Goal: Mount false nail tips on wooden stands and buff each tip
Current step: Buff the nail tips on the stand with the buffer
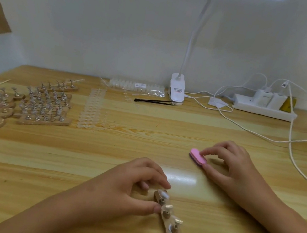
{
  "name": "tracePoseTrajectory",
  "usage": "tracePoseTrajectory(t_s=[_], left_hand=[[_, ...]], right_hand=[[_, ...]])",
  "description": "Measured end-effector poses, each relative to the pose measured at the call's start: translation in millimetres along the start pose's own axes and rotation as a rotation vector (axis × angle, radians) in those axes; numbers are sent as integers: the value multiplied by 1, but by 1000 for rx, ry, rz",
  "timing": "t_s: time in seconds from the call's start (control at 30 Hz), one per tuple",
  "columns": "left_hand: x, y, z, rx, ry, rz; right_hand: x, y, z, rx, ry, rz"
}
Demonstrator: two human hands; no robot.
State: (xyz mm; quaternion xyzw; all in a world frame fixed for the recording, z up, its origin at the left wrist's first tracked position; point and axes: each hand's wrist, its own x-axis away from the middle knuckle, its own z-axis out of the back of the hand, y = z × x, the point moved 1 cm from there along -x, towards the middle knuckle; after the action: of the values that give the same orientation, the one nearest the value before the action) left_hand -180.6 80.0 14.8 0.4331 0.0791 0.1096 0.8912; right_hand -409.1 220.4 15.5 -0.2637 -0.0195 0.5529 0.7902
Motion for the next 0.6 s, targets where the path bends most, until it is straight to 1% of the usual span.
tracePoseTrajectory(t_s=[0.1, 0.2, 0.27, 0.3, 0.33, 0.43, 0.5, 0.6], left_hand=[[-1, 2, -2, 16, 25, 0], [-3, 4, -6, 20, 79, 9], [-6, 6, -7, 75, 114, 60], [-7, 7, -7, 123, 137, 101], [-8, 7, -5, 187, 165, 141], [-11, 7, 2, 353, 221, 208], [-12, 7, 2, 363, 217, 211], [-11, 8, -4, 317, 186, 157]], right_hand=[[2, -4, 3, -22, -3, 44], [4, -9, 3, 19, -19, 73], [5, -13, 1, 31, -13, 72], [6, -14, 0, -15, -6, 56], [6, -16, -1, -110, -1, 23], [8, -19, -1, -582, -22, -108], [7, -21, -2, -819, -77, -189], [4, -25, -4, -1216, -147, -355]])
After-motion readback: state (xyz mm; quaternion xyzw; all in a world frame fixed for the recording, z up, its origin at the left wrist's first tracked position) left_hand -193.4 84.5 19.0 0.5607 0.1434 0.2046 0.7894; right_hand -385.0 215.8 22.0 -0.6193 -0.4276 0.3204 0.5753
